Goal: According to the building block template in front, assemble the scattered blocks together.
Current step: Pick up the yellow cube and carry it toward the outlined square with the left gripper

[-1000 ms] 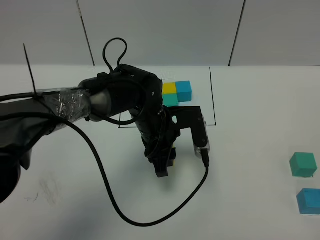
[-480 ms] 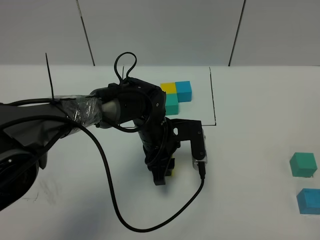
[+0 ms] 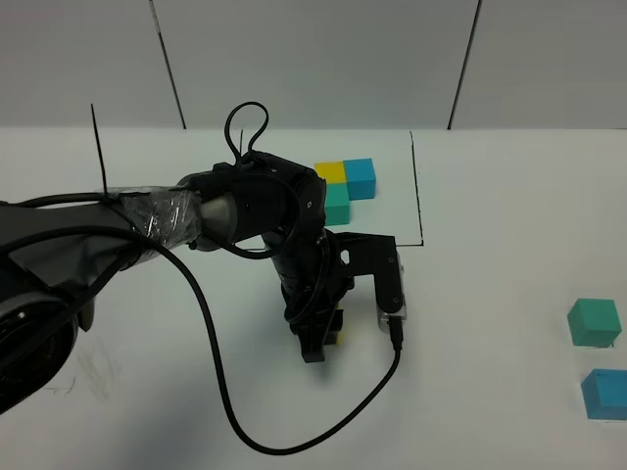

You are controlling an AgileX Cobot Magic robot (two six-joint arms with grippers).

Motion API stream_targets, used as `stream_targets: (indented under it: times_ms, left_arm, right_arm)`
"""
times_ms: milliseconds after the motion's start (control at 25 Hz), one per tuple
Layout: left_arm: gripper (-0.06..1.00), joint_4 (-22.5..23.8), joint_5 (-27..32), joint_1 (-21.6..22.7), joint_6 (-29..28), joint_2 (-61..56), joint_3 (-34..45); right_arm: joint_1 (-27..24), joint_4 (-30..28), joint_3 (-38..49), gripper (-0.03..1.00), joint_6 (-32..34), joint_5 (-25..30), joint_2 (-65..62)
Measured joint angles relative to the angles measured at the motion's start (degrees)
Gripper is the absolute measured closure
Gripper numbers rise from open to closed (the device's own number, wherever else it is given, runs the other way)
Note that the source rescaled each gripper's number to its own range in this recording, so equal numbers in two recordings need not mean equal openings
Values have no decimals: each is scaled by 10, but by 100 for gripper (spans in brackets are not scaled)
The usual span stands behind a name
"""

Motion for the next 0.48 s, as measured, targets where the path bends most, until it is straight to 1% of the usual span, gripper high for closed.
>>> stream_targets:
  times_ms: [80, 120, 160, 240, 360, 400, 440, 480]
  left_arm:
    - [92, 0, 3, 0, 1, 0, 0]
    - [88, 2, 10, 0, 1, 0, 0]
    - [79, 2, 17, 0, 1, 1, 0]
    - [55, 4, 28, 0, 1, -1, 0]
    - [14, 2, 32, 0, 1, -18, 0]
    - [5, 2, 33, 0, -1, -29, 0]
    - [-1, 2, 33, 0, -4, -39, 0]
    - [-4, 2, 33, 0, -10, -53, 0]
  right_arm:
    - [0, 0, 0, 14, 0, 0, 0]
    - [0, 0, 0, 14, 0, 0, 0]
    - [0, 0, 0, 14, 0, 0, 0]
    - [0, 0, 0, 14, 0, 0, 0]
    - [0, 0, 0, 14, 0, 0, 0]
    - [0, 0, 0, 14, 0, 0, 0]
    - [0, 0, 0, 14, 0, 0, 0]
    - [0, 0, 0, 14, 0, 0, 0]
